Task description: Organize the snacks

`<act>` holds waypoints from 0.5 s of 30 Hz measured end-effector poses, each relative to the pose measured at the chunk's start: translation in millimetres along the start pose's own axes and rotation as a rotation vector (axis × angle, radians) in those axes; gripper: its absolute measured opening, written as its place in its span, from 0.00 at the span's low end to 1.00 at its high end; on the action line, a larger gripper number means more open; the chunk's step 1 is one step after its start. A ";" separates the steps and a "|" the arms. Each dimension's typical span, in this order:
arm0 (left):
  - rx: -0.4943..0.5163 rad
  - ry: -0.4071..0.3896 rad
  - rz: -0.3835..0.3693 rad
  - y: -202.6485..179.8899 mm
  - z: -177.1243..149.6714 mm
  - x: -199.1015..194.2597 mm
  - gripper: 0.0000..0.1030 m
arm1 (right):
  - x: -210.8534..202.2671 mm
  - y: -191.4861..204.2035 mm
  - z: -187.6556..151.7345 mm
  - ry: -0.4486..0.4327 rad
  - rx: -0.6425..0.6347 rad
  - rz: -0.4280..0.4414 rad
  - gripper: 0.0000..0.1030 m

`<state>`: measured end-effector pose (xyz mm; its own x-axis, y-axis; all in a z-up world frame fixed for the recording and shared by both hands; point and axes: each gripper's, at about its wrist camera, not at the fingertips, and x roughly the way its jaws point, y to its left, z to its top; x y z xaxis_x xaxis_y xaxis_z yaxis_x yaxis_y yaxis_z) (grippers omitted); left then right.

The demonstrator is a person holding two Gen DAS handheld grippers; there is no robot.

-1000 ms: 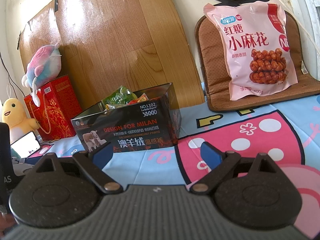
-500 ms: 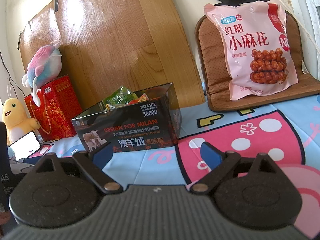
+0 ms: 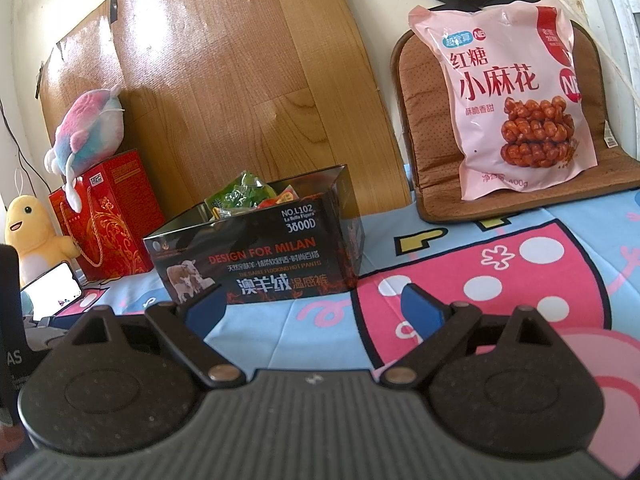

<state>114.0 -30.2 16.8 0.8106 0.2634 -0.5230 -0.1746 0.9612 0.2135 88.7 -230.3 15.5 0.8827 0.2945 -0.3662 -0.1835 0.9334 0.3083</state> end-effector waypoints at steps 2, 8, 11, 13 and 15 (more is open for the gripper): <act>0.001 0.000 0.001 0.2 0.2 0.2 1.00 | -0.2 -0.3 0.0 0.000 0.000 0.000 0.93; 0.007 -0.001 -0.001 -0.5 0.4 -0.3 1.00 | -0.1 -0.3 0.0 0.000 0.000 0.000 0.93; 0.009 0.001 -0.002 -0.9 0.5 -0.3 1.00 | -0.1 -0.2 0.0 0.000 0.000 0.000 0.93; 0.013 0.001 -0.005 -1.6 0.4 -0.4 1.00 | -0.1 -0.3 0.0 0.000 0.000 0.000 0.93; 0.018 0.002 -0.008 -2.2 0.2 -0.4 1.00 | 0.0 -0.2 0.0 0.000 0.000 0.000 0.93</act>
<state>114.1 -32.4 16.7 0.8108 0.2560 -0.5263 -0.1584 0.9617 0.2237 88.7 -230.5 15.4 0.8828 0.2944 -0.3662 -0.1835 0.9335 0.3080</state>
